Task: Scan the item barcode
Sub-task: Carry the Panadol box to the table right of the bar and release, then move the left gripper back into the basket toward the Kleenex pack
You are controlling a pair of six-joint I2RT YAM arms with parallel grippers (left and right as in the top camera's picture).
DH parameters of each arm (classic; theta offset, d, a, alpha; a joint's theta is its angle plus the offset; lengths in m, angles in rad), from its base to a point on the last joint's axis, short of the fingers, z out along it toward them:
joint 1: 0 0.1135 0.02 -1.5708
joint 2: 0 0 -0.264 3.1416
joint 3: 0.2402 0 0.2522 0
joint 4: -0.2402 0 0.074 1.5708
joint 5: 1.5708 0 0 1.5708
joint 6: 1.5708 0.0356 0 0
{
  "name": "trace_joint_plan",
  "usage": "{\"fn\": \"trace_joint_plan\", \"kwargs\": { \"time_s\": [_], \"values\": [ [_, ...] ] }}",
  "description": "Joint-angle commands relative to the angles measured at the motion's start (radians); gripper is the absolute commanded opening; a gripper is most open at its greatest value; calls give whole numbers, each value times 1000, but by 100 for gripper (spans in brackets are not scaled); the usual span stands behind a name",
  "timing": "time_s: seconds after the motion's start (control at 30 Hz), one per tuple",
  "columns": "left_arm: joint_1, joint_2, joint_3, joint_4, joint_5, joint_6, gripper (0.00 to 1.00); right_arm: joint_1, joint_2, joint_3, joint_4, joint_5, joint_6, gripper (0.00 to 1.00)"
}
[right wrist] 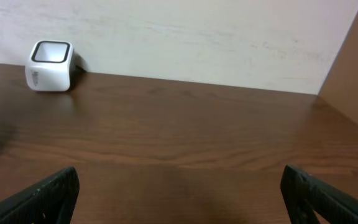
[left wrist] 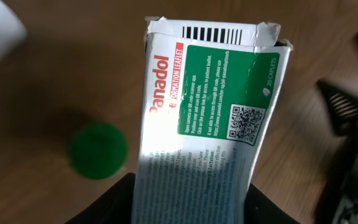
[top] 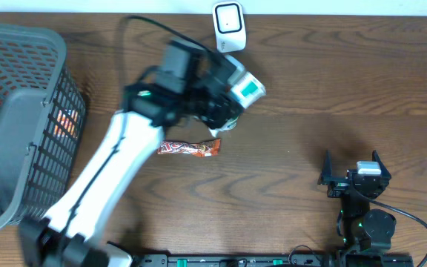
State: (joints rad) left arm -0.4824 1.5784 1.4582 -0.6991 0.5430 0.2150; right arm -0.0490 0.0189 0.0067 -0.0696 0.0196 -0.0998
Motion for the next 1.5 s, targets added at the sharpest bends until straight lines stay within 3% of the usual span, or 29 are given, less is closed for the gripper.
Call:
{"fn": "trace_joint_plan", "kwargs": {
  "time_s": [0.0, 0.2, 0.4, 0.63, 0.9, 1.07, 1.17, 1.27, 1.47],
  "values": [
    [-70, 114, 5, 0, -70, 48, 46, 8, -1, -1, -2, 9, -13, 99],
    [-161, 273, 5, 0, -72, 160, 46, 8, -1, -1, -2, 8, -13, 99],
    [-240, 385, 5, 5, -183, 230, 47, 8, -1, -1, -2, 9, -14, 99],
    [-278, 436, 5, 43, -213, 236, 87, 8, -1, -1, -2, 8, -14, 99],
    [-270, 264, 5, 21, -235, 236, 93, 8, -1, -1, -2, 8, -13, 99],
    [-239, 26, 5, 0, -431, 171, 94, 8, -1, -1, -2, 8, -14, 99],
    [-176, -146, 6, -2, -541, 149, 97, 8, -1, -1, -2, 8, -13, 99],
    [-46, -302, 6, 16, -559, 77, 99, 8, -1, -1, -2, 8, -13, 99],
    [475, -494, 6, 48, -558, -331, 98, 8, -1, -1, -2, 9, -14, 99]
  ]
}}
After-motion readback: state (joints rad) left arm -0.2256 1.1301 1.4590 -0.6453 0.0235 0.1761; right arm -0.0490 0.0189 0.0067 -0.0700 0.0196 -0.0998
